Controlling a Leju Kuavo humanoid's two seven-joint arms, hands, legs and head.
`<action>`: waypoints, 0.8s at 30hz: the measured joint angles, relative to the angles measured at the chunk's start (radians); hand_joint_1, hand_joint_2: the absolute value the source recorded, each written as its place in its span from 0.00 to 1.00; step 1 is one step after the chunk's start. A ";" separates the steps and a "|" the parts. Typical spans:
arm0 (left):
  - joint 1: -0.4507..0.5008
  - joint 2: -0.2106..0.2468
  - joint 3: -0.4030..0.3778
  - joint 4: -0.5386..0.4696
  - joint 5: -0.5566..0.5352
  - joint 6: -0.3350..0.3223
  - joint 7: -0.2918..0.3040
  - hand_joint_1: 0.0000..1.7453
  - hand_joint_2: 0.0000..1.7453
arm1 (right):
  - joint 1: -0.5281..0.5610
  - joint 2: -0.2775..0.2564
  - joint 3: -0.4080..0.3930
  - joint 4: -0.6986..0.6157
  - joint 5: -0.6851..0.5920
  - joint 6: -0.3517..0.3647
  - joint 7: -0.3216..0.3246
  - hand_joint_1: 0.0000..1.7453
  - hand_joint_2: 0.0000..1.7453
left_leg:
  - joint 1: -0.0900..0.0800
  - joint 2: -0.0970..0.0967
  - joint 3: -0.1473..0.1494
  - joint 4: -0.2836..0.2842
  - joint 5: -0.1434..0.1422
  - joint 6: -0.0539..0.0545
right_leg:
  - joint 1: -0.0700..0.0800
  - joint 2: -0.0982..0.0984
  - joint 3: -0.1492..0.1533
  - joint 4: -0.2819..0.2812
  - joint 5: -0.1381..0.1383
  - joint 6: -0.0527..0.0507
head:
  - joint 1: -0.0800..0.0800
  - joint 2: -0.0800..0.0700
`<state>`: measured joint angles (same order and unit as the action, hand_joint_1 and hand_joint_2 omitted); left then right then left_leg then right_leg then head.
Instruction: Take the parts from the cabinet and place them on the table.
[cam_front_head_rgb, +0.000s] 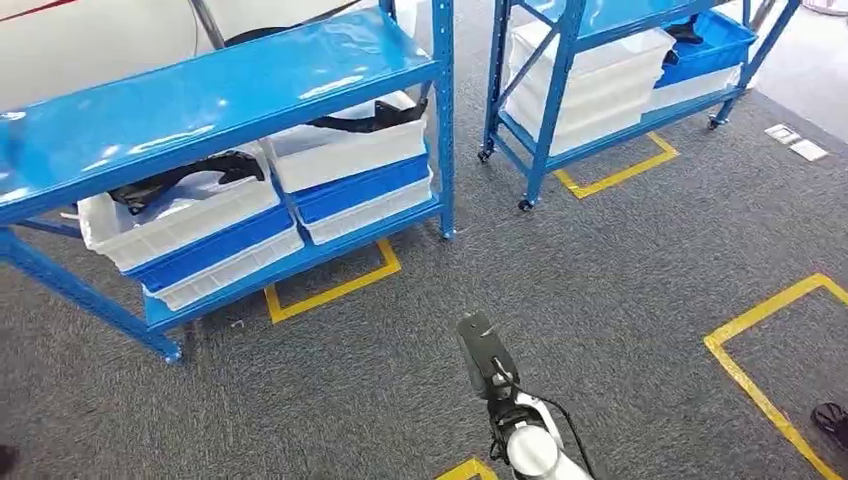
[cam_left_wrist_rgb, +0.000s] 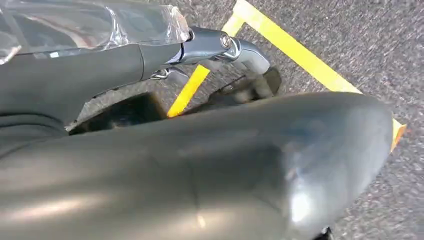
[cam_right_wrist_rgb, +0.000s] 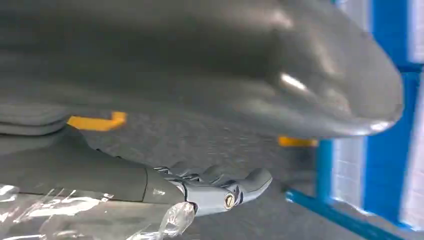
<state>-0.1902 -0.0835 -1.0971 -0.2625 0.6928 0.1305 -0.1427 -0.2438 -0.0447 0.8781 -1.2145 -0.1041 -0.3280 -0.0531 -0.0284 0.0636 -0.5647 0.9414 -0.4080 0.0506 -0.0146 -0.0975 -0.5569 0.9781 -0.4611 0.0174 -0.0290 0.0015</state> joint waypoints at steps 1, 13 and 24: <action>-0.001 0.000 0.000 0.000 -0.002 0.000 0.000 0.00 0.00 | -0.002 0.006 0.000 0.042 0.000 -0.001 0.007 0.00 0.00 | -0.005 -0.008 -0.003 -0.005 0.002 0.004 | -0.006 -0.006 0.001 -0.003 0.001 0.004 | -0.002 0.000; 0.001 -0.007 0.000 -0.002 -0.032 -0.003 0.016 0.00 0.00 | 0.041 0.036 0.005 0.537 0.004 -0.035 0.144 0.00 0.00 | 0.018 -0.132 0.028 -0.033 0.020 0.008 | -0.011 0.099 -0.059 0.089 0.001 0.040 | 0.003 0.000; 0.006 -0.007 0.000 -0.002 -0.030 0.001 0.015 0.00 0.00 | 0.105 0.053 0.010 0.758 -0.001 -0.055 0.290 0.00 0.00 | 0.029 -0.080 -0.120 0.302 -0.167 -0.043 | -0.013 0.082 -0.007 -0.014 0.025 -0.008 | -0.001 0.000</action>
<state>-0.1845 -0.0904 -1.0975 -0.2644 0.6626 0.1316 -0.1274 -0.1385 0.0084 0.8885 -0.4563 -0.1049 -0.3830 0.2369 0.0004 -0.0159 -0.6850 1.2437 -0.5749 0.0076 -0.0276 -0.0157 -0.5638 0.9644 -0.4364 0.0097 -0.0298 0.0015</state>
